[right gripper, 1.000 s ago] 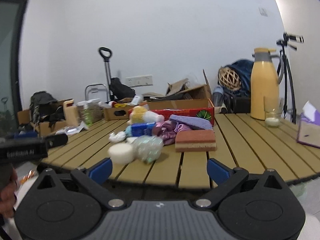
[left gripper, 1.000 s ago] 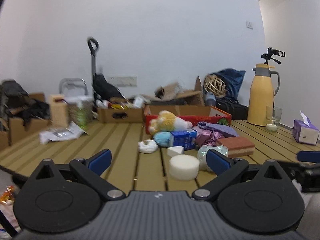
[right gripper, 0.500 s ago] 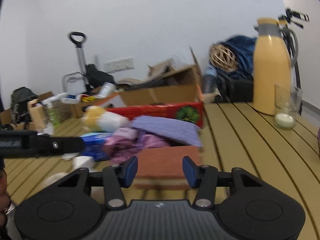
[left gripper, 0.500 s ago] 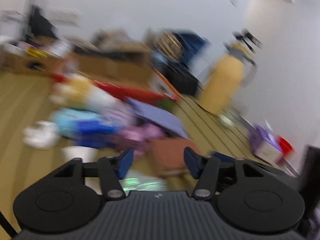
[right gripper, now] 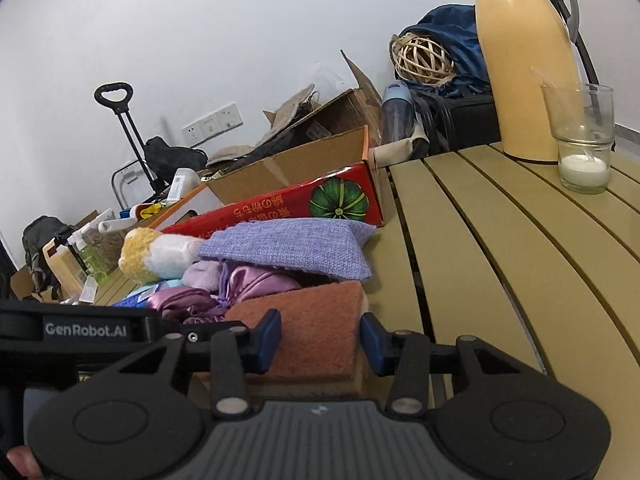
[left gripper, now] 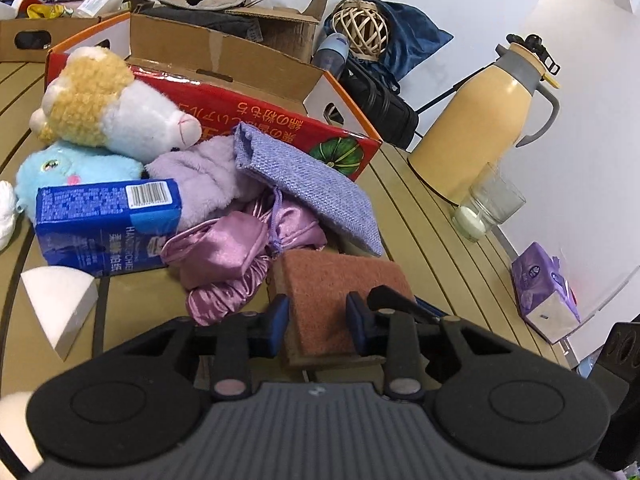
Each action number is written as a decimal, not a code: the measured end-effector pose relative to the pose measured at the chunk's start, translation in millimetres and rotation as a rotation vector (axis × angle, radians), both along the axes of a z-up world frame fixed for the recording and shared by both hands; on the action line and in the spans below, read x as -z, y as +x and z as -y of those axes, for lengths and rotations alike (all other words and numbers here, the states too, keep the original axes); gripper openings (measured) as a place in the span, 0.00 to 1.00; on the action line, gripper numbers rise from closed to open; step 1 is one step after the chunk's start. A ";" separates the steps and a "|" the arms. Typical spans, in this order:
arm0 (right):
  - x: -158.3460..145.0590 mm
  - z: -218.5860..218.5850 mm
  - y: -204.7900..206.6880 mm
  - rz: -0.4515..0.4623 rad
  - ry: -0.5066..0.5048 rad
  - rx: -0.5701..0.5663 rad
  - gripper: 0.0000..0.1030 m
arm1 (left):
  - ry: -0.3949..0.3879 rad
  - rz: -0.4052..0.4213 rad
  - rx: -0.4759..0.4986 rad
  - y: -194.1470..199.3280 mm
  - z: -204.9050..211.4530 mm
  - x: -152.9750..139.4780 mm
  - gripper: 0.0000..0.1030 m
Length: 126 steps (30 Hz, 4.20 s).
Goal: Organize soft objects
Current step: 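Carry the scouring pad into the cardboard box and release it, then grasp the white foam sponge with left gripper while right grasps glittery bag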
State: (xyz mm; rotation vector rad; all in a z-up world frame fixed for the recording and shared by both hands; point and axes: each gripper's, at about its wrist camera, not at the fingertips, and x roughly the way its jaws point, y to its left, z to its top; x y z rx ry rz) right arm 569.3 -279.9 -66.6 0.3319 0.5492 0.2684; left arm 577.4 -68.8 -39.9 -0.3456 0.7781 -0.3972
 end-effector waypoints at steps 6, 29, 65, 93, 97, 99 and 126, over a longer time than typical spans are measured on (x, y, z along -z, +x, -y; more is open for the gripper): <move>-8.4 3.1 -7.4 -0.029 0.030 -0.003 0.40 | 0.017 -0.018 -0.008 -4.4 3.8 -13.2 0.31; -163.4 -51.0 -127.3 0.308 -0.047 -0.065 0.36 | -0.082 0.313 -0.096 -137.9 -54.5 -158.9 0.31; -104.4 -21.6 239.7 0.125 -0.266 0.071 0.36 | 0.183 0.106 -0.048 247.2 -23.2 -104.6 0.37; -137.1 -29.8 -269.7 0.337 -0.202 -0.076 0.81 | 0.280 0.554 -0.332 -308.9 -157.7 -112.6 1.00; -102.0 -39.6 -304.6 0.306 -0.207 -0.119 0.83 | 0.284 0.494 -0.280 -341.5 -145.6 -81.6 1.00; -87.3 -44.7 -311.8 0.277 -0.212 -0.147 0.83 | 0.320 0.465 -0.238 -340.0 -136.8 -71.8 1.00; -8.0 -65.9 -91.5 0.077 -0.180 -0.078 0.58 | 0.374 0.272 -0.141 -115.5 -77.6 5.2 0.90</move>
